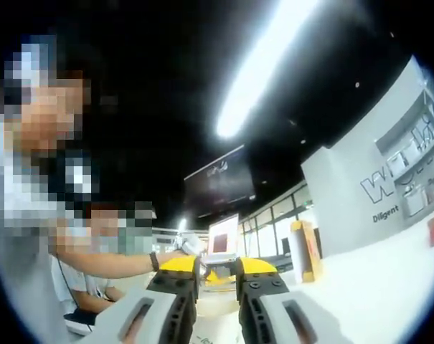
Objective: Tear open the coffee pouch, take out the coffee, and pour the coffee from the pouch into the cup
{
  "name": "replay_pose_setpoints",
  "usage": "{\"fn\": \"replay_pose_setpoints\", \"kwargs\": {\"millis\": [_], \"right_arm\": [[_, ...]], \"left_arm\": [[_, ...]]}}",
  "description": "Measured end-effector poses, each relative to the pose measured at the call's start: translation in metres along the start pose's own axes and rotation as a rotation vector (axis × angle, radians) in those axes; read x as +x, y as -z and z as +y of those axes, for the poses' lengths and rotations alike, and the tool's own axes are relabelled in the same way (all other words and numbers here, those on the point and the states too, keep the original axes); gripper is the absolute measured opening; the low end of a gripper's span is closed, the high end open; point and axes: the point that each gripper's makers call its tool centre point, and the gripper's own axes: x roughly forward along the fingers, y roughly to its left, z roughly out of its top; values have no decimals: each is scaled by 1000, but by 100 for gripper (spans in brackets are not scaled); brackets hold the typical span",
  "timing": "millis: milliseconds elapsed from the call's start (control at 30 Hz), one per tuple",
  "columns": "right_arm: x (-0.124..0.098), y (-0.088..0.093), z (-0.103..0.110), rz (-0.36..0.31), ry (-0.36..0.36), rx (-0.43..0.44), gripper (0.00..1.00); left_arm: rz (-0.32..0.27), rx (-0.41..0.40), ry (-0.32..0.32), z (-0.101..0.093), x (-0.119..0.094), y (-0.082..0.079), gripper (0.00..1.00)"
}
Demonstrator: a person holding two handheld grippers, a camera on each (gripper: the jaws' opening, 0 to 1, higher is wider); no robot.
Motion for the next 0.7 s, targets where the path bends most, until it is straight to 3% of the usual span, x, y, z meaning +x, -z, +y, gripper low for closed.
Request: {"fn": "replay_pose_setpoints", "kwargs": {"millis": [67,133,267,333,433,533,700], "right_arm": [[0,0,1,0,0,-1,21],[0,0,1,-1,-2,-2,21],[1,0,2,-2,-1,-2,21],[1,0,2,-2,-1,-2,21],[1,0,2,-2,0,-3,21],[1,0,2,-4,1,-3,21],[1,0,1,-5,1,-1,21]], "left_arm": [[20,3,-9,-4,-6,8,3],[60,68,1,-3,-1,10,3],[131,169,-68,3,3,24,4],[140,165,-62,7,13,19,4],[148,142,-90,5,2,31,4],[144,131,-99,10,6,26,5],[140,132,-100,4,1,30,17]]}}
